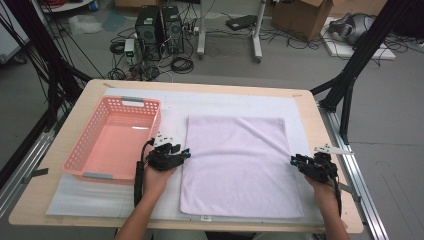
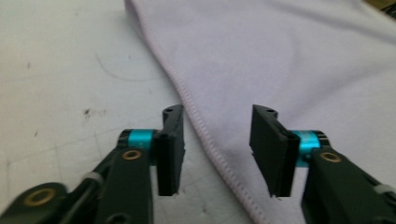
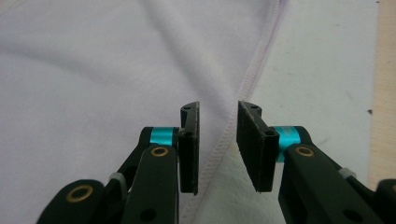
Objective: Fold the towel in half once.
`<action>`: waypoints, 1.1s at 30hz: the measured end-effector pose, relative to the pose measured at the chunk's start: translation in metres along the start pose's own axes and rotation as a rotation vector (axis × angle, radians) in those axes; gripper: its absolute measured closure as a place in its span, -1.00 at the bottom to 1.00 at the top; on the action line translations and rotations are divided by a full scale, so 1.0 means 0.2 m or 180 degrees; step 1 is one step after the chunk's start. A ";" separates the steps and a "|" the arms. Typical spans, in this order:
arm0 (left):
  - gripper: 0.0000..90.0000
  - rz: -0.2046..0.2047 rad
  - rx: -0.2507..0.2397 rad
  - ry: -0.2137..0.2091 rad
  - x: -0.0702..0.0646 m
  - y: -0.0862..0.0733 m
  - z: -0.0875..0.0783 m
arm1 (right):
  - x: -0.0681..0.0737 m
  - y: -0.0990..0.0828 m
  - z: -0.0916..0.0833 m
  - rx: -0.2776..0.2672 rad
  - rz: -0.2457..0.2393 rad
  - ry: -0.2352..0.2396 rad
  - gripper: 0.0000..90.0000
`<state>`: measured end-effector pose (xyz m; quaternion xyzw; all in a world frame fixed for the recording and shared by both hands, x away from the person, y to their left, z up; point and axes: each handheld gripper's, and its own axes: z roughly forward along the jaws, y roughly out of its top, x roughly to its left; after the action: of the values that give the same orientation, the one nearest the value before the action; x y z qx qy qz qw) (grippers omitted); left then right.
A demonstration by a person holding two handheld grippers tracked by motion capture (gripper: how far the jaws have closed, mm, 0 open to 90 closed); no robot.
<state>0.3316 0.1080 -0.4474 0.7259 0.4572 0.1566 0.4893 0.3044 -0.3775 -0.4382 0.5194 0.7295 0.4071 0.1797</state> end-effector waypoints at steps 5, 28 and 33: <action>0.14 0.0085 -0.0296 -0.0295 -0.01 0.01 -0.02 | 0.01 -0.02 0.05 0.0206 -0.0211 -0.0197 0.54; -0.60 0.0081 -0.0611 -0.0431 -0.04 0.00 -0.03 | 0.01 -0.02 -0.08 -0.0432 -0.0263 0.0114 -0.62; -0.59 0.0070 -0.0634 -0.0436 -0.04 0.00 -0.04 | 0.00 -0.02 -0.07 -0.0397 -0.0245 0.0094 -0.62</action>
<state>0.3225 0.1061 -0.4424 0.6877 0.3969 0.1566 0.5873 0.2922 -0.3827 -0.4330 0.4727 0.7247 0.4522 0.2164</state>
